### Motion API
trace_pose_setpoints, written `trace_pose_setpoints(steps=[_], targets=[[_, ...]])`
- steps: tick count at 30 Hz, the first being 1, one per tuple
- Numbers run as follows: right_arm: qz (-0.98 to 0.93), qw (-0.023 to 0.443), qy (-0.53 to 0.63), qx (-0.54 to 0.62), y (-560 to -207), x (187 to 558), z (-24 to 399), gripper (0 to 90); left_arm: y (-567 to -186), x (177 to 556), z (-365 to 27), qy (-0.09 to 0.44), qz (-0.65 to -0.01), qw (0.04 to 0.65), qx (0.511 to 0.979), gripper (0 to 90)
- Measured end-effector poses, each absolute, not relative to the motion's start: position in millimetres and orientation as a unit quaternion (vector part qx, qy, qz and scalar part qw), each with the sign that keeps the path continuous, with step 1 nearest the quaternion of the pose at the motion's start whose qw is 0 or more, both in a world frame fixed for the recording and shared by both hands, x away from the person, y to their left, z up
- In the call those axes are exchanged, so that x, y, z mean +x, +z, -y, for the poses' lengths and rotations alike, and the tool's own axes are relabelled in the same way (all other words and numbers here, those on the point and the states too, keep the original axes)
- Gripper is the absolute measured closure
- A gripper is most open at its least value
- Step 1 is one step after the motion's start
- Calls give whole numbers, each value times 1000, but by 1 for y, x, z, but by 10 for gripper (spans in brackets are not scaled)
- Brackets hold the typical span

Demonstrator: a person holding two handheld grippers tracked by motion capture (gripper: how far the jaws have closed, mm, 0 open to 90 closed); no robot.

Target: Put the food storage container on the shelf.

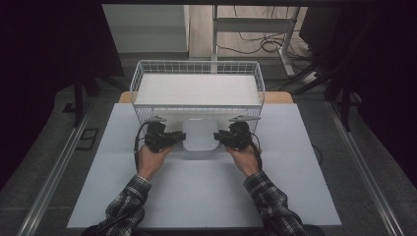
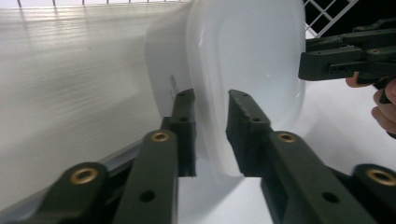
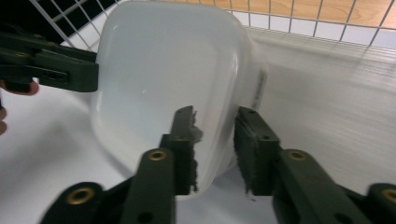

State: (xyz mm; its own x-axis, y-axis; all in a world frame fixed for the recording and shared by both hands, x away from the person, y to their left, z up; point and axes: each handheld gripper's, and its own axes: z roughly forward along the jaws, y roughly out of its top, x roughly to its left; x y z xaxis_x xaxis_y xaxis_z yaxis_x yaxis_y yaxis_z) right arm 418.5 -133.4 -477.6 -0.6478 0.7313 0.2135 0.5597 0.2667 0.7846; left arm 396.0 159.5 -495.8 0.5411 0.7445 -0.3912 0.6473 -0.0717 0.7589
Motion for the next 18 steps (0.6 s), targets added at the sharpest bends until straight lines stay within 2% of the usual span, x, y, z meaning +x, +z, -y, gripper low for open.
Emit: trace_pose_setpoints(steps=[3,6,7,15,16,18], targets=[[-783,104,454,413,-479,420,132,622,-497,399,-160,59,-479,487,728,567],[-782,128,449,414,-478,420,129,574,-495,402,-159,74,-486,482,725,533],[-777,141,449,418,-477,421,128,550,-494,406,-159,83,-491,479,723,490],[-762,145,463,429,-477,425,128,544,-490,416,-155,106,-500,475,716,446],[-763,146,468,423,-476,425,130,542,-487,412,-148,85,-532,488,687,431],[-762,147,470,420,-474,424,129,541,-485,411,-147,84,-533,488,686,428]])
